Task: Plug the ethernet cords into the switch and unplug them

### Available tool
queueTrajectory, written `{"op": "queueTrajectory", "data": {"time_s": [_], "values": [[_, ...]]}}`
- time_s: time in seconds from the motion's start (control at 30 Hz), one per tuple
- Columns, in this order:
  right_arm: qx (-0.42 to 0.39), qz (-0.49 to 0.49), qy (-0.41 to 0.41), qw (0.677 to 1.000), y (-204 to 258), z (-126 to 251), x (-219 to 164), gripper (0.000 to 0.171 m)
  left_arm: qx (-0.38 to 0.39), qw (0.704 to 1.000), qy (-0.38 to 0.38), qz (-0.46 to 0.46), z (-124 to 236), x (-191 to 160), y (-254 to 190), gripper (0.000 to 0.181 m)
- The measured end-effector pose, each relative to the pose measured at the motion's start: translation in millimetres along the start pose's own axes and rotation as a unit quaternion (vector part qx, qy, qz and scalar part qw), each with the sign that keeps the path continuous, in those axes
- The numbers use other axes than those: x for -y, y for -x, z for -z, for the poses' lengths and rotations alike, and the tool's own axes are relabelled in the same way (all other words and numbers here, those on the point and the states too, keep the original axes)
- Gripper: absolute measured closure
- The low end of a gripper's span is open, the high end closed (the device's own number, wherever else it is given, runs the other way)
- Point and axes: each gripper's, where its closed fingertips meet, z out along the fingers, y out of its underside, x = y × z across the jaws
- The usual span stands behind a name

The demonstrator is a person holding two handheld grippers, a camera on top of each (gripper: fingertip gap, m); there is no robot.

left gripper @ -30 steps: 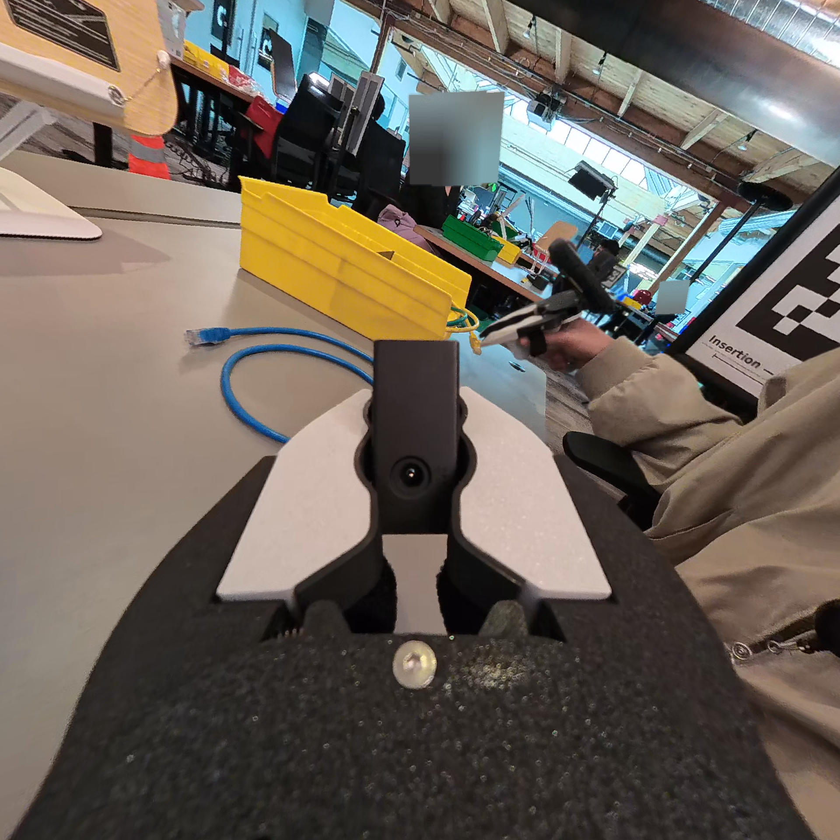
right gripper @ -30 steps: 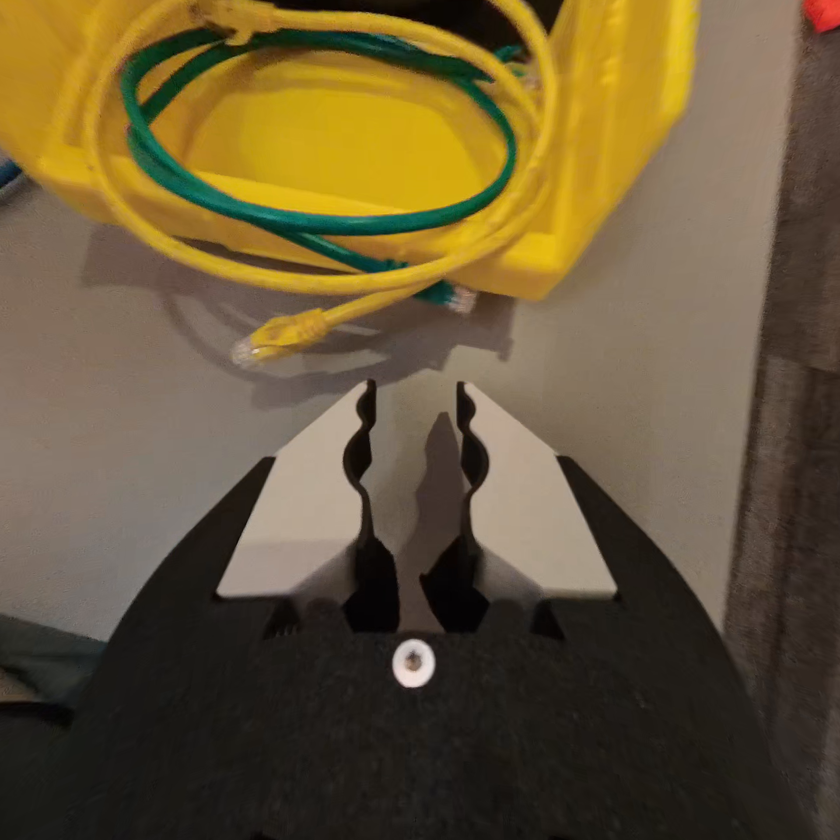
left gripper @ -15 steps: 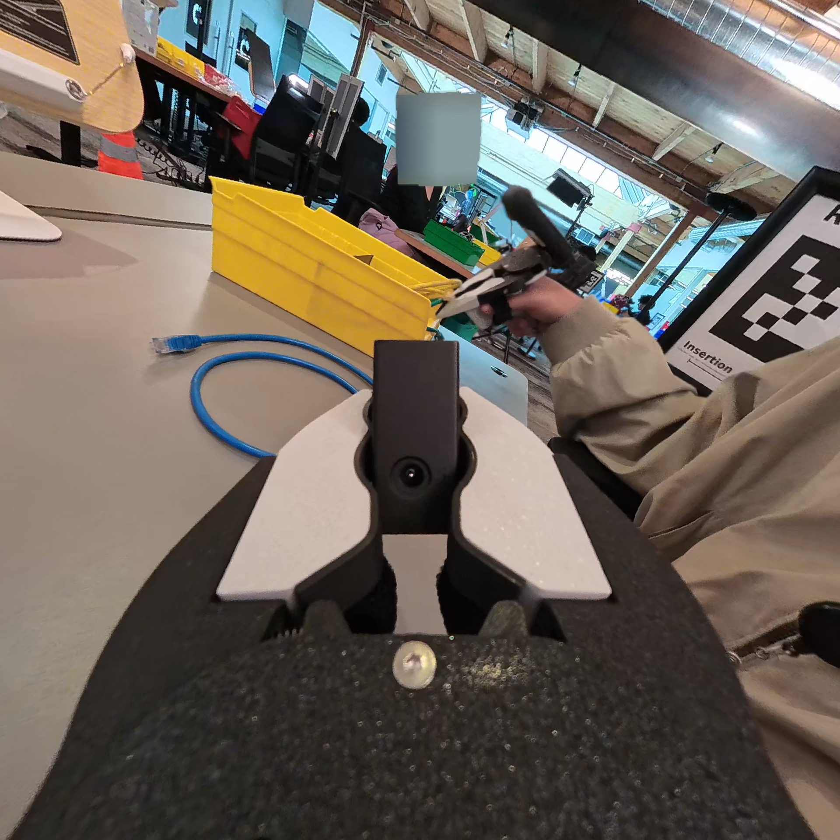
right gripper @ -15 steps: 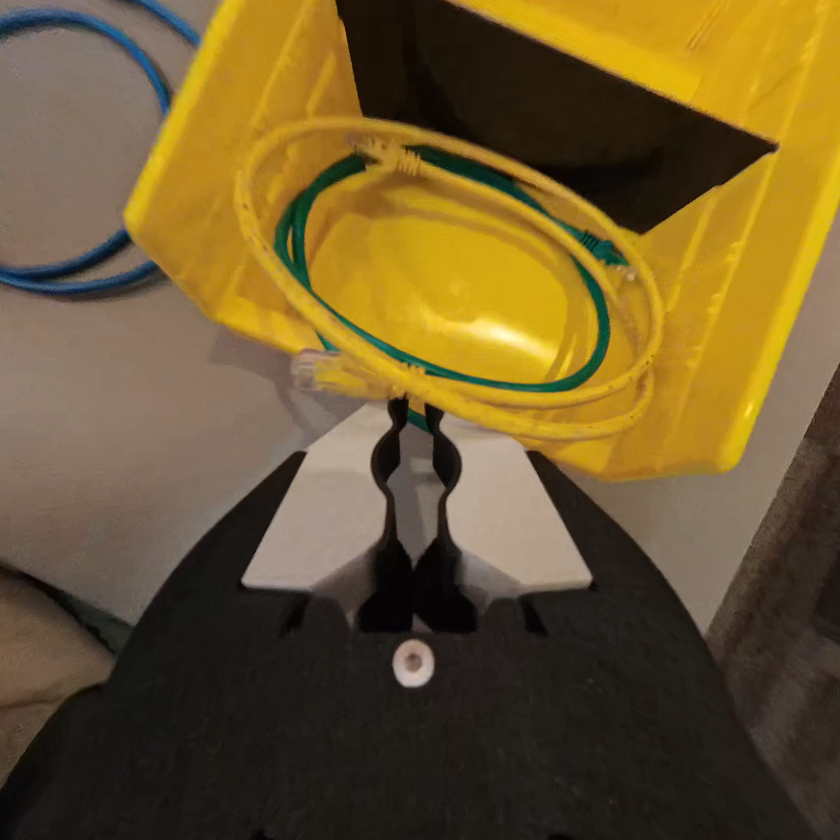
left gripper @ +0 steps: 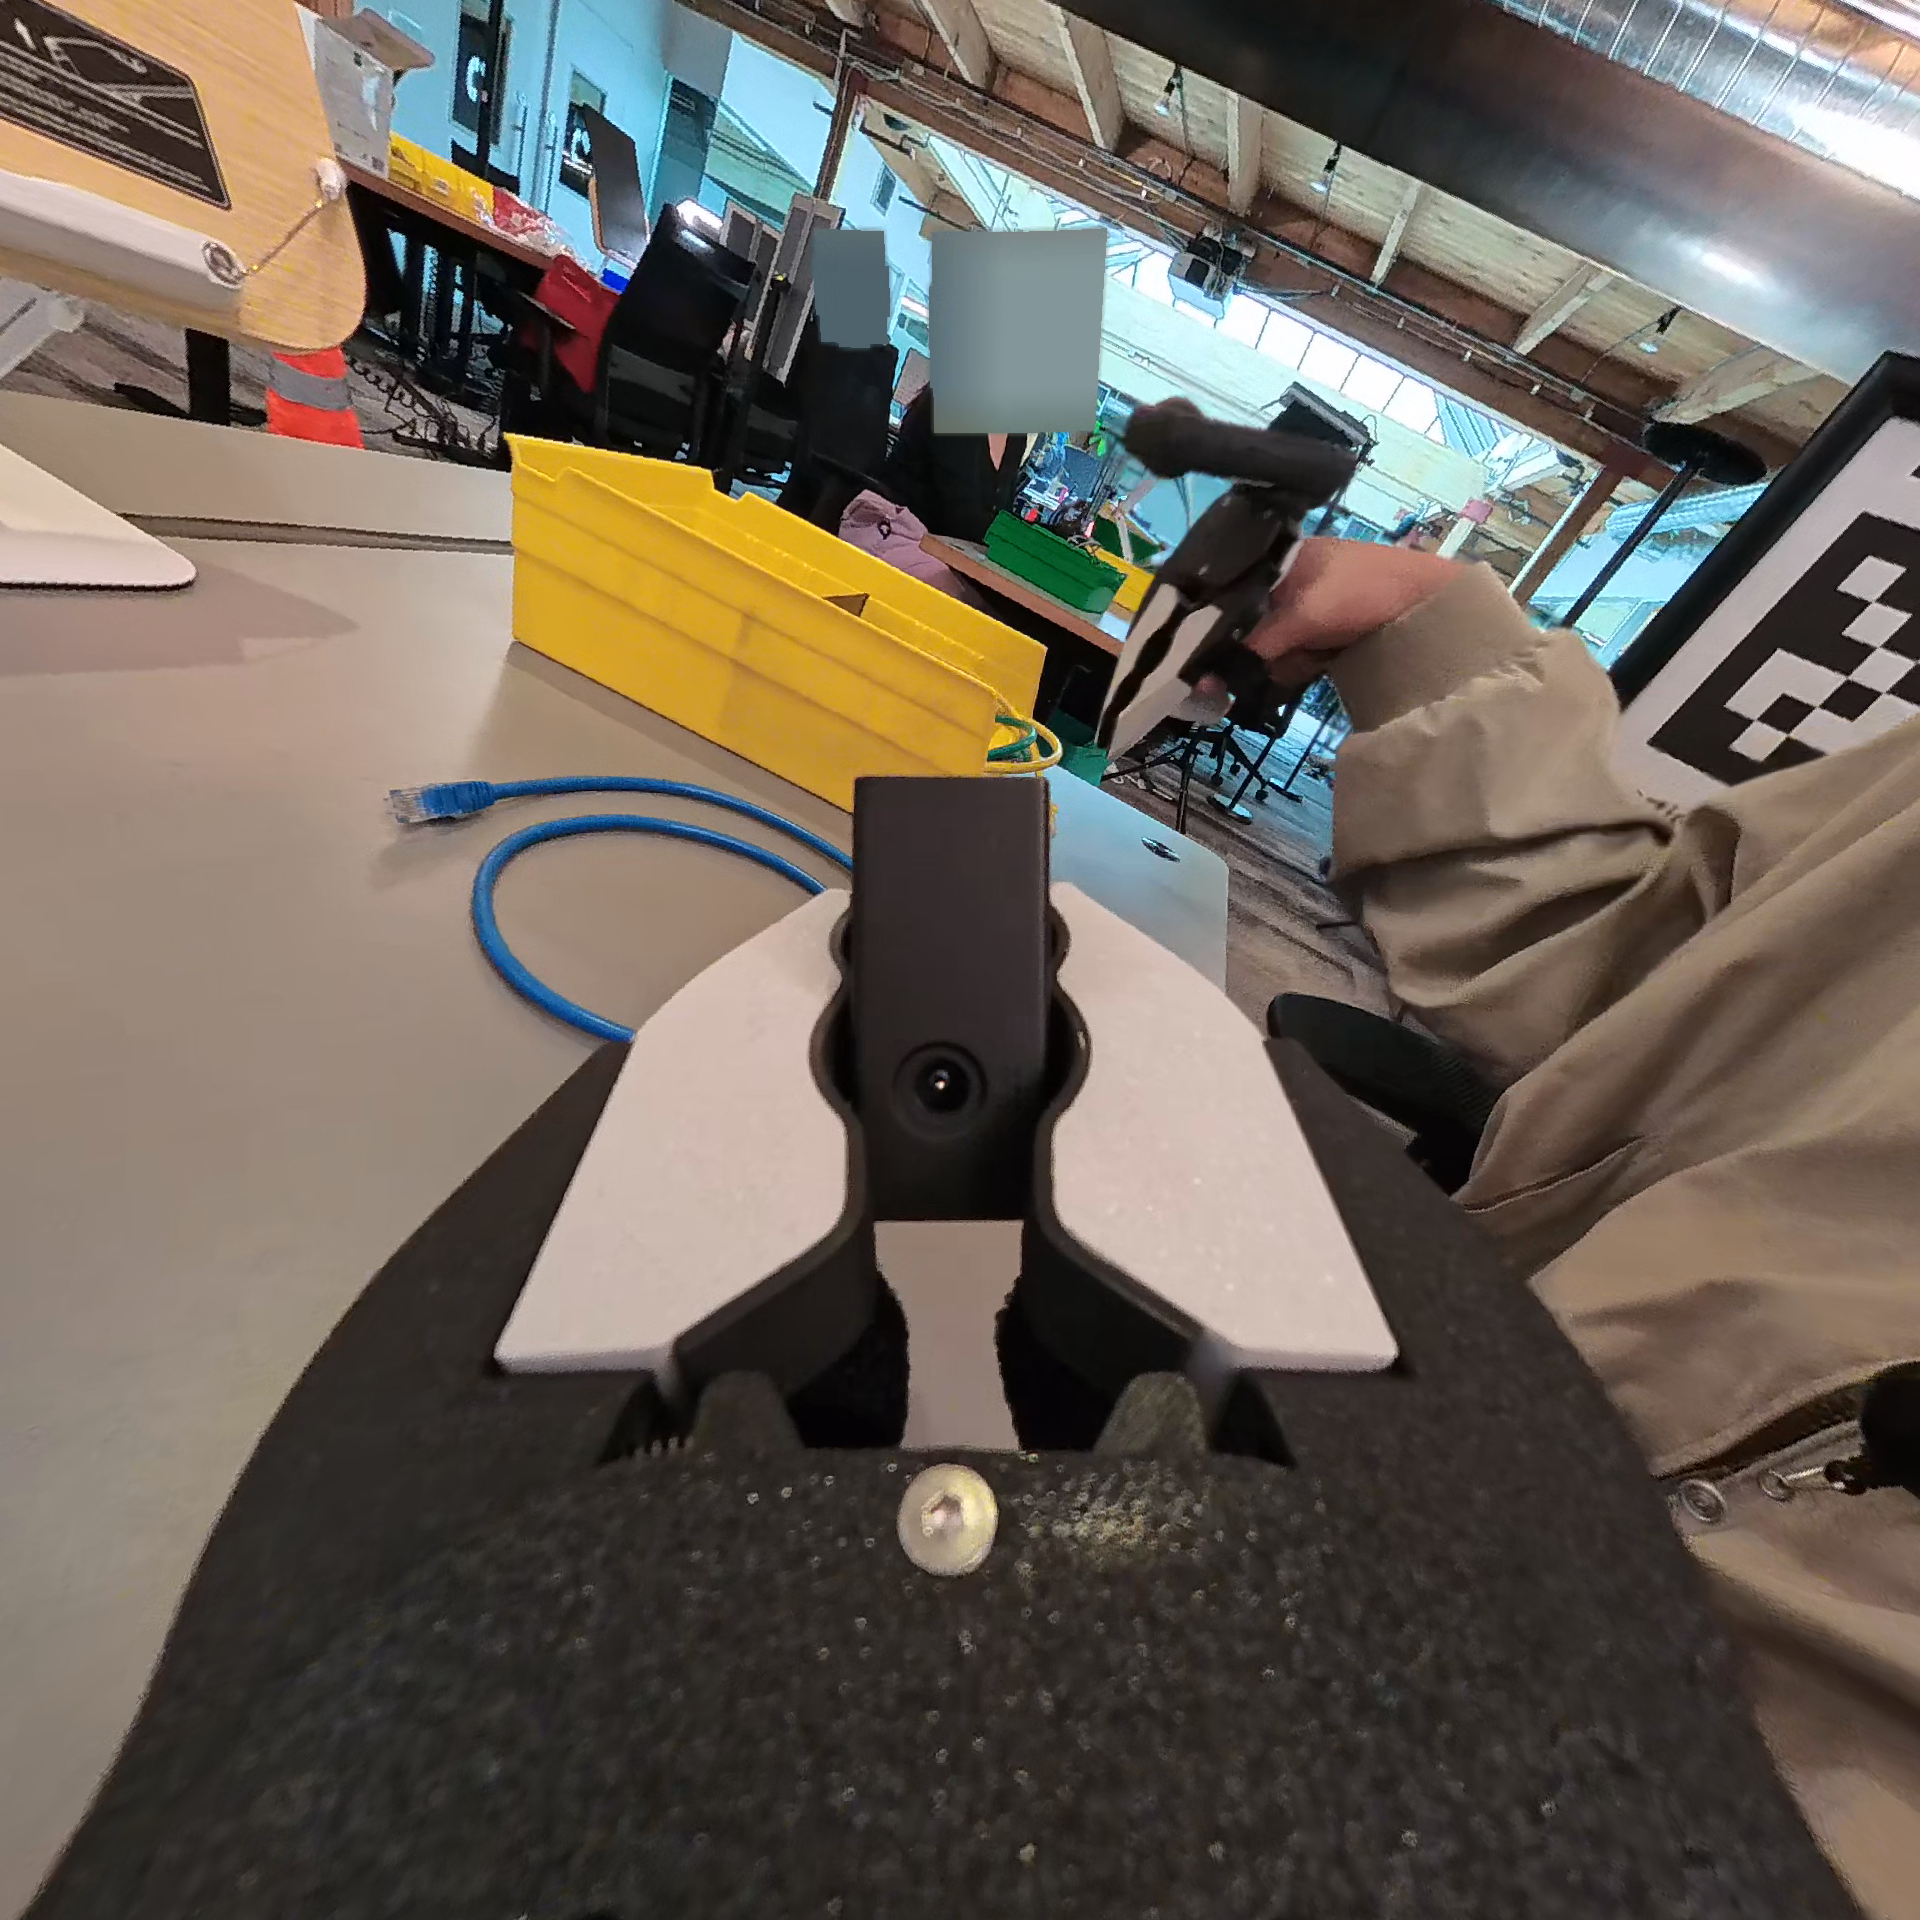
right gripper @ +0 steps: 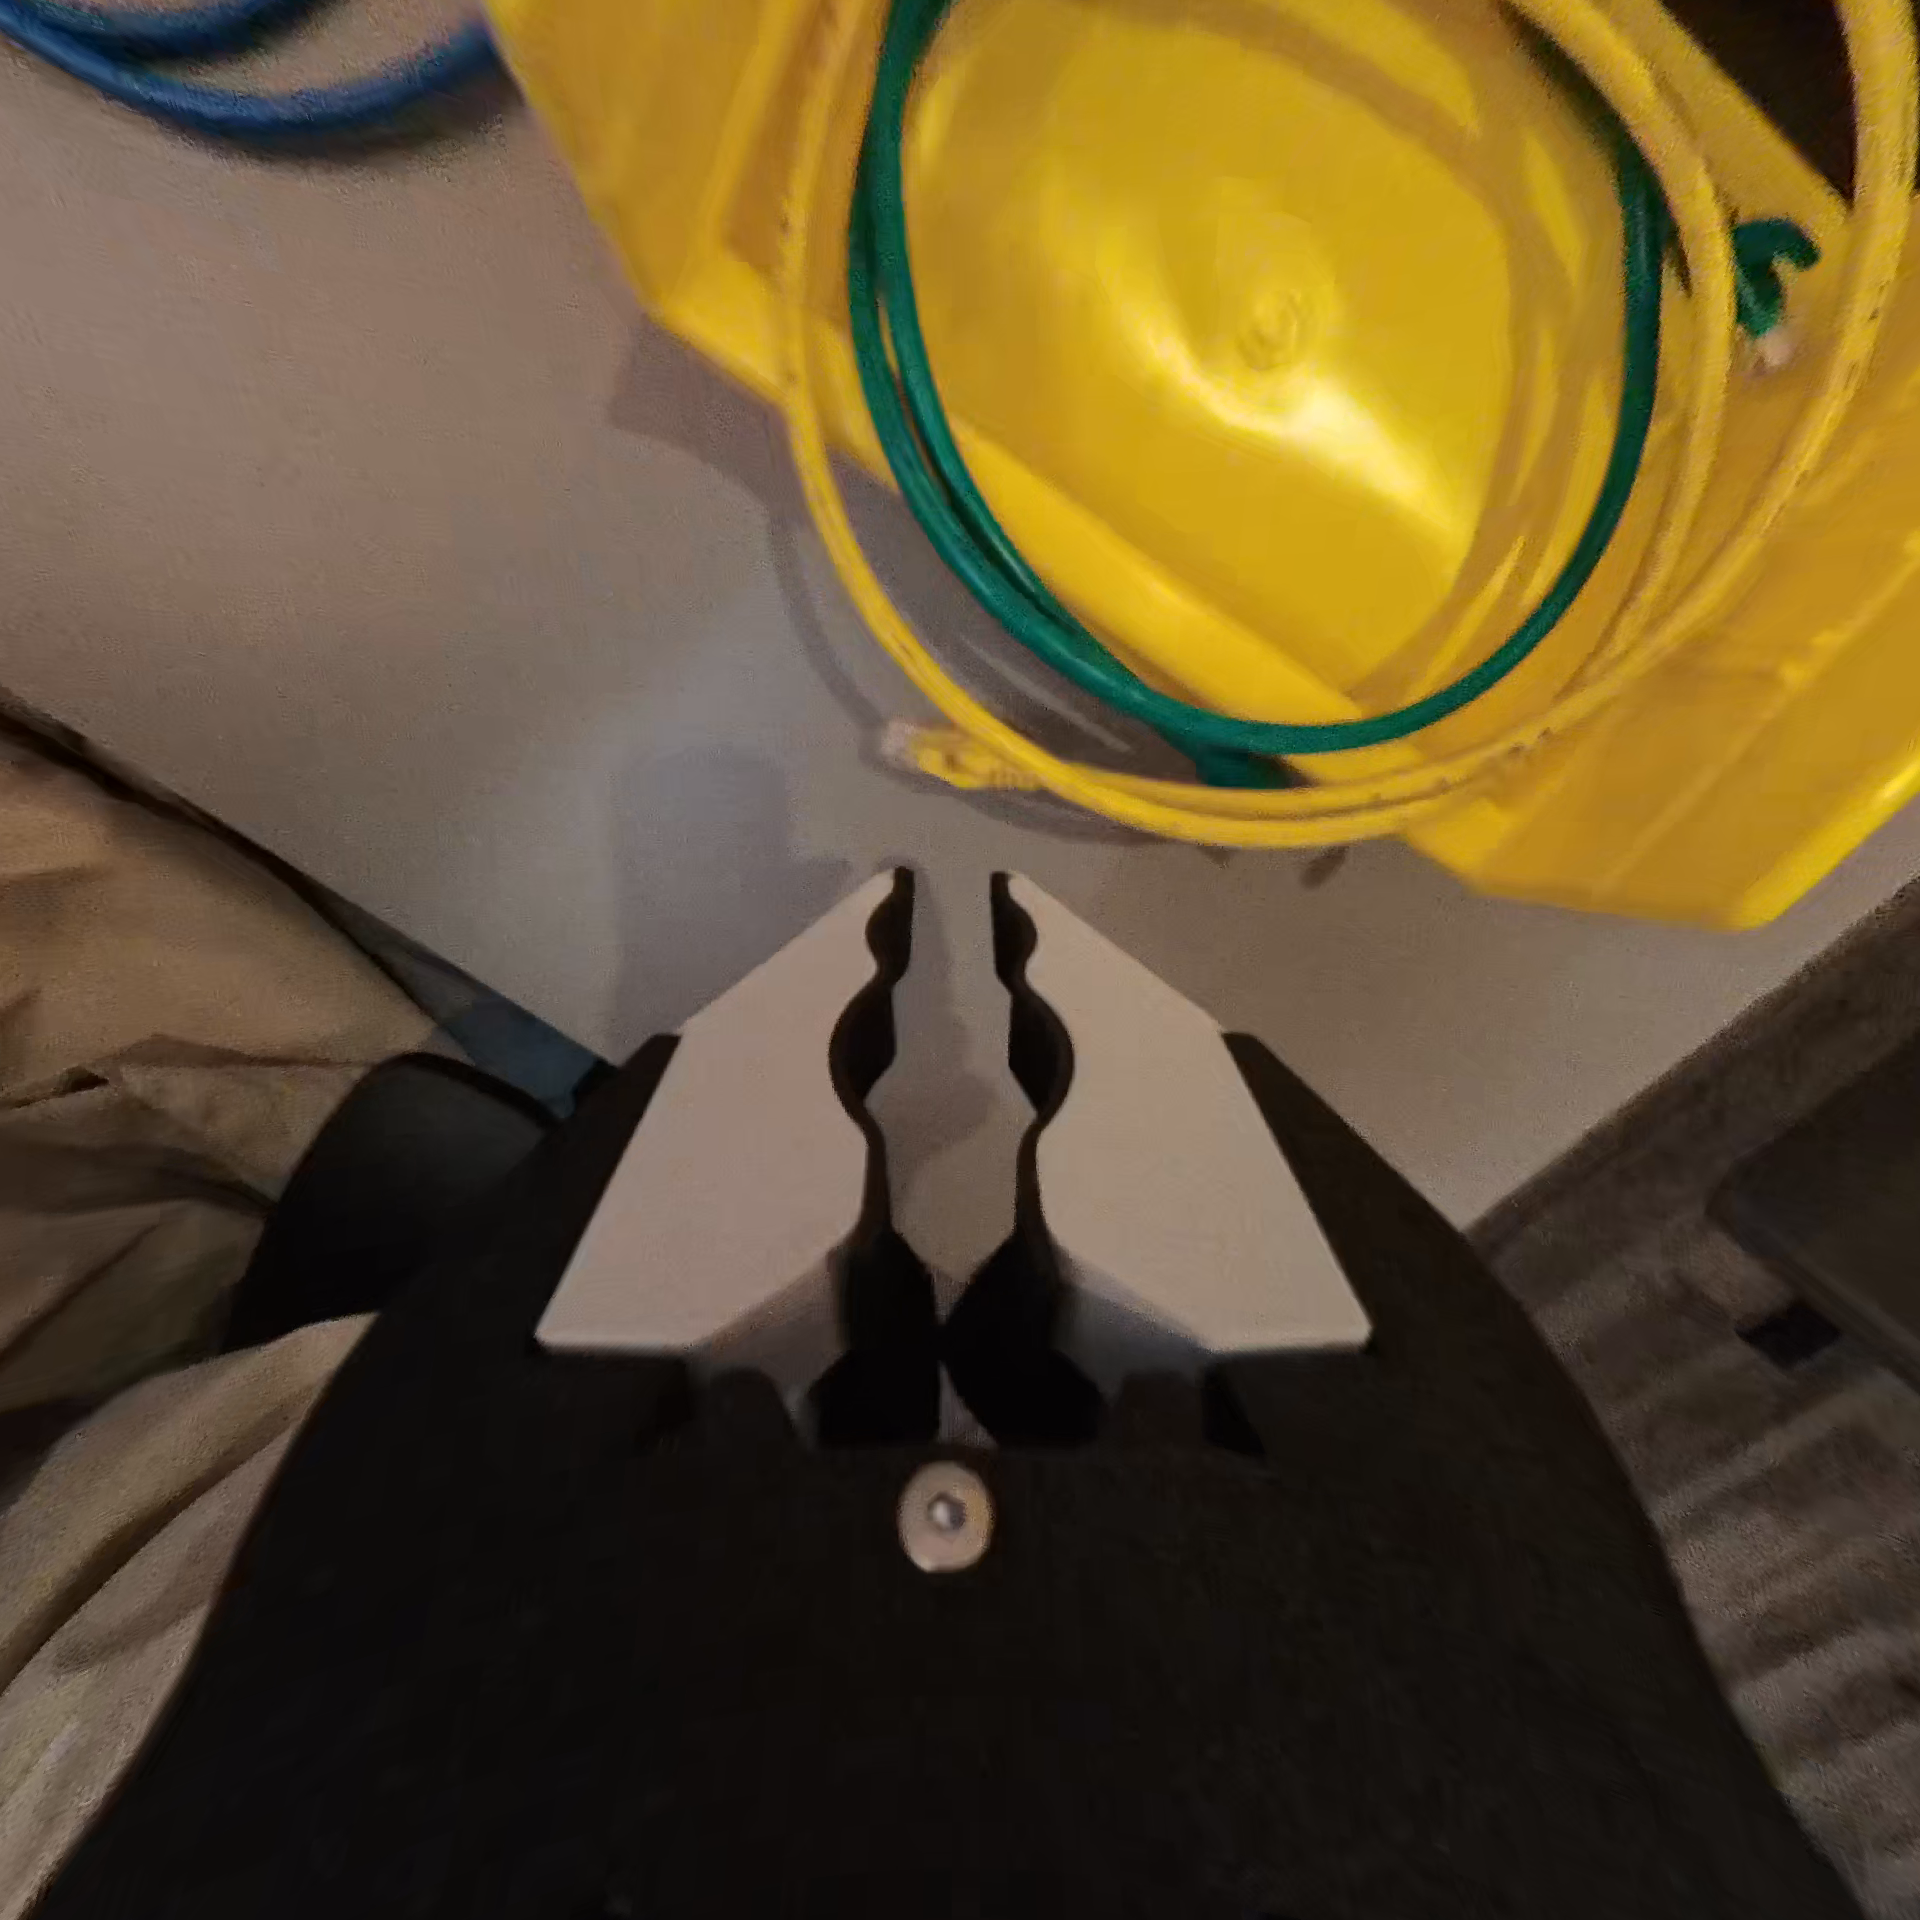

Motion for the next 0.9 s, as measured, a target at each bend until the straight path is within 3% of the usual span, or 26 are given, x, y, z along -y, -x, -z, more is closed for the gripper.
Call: {"op": "queueTrajectory", "data": {"time_s": [0.07, 0.13, 0.2, 0.27, 0.37, 0.53, 0.73, 0.9], "values": [[0.013, 0.020, -0.099, 0.995, 27, 6, 25, 0.148, -0.006, 1.000, -0.001, -0.015, -2, 0, -3, 0.152], [0.052, 0.048, -0.238, 0.969, 70, 17, 68, 0.142, -0.024, 0.999, -0.010, -0.032, -4, 1, -11, 0.152], [0.140, 0.085, -0.390, 0.906, 135, 32, 115, 0.135, -0.046, 0.998, -0.022, -0.036, -7, 4, -21, 0.152], [0.225, 0.088, -0.486, 0.840, 197, 37, 145, 0.126, -0.075, 0.996, -0.035, -0.027, -10, 7, -31, 0.152], [0.328, 0.095, -0.504, 0.793, 271, 21, 163, 0.115, -0.109, 0.992, -0.052, -0.018, -13, 12, -45, 0.152], [0.436, 0.070, -0.516, 0.734, 311, 26, 180, 0.122, -0.125, 0.990, -0.066, -0.013, -14, 15, -54, 0.152], [0.416, 0.112, -0.487, 0.760, 320, 6, 184, 0.142, -0.124, 0.991, -0.040, -0.011, -21, 5, -56, 0.152], [0.382, 0.124, -0.499, 0.768, 306, 8, 183, 0.145, -0.085, 0.996, -0.005, -0.022, -24, -5, -44, 0.144]]}}
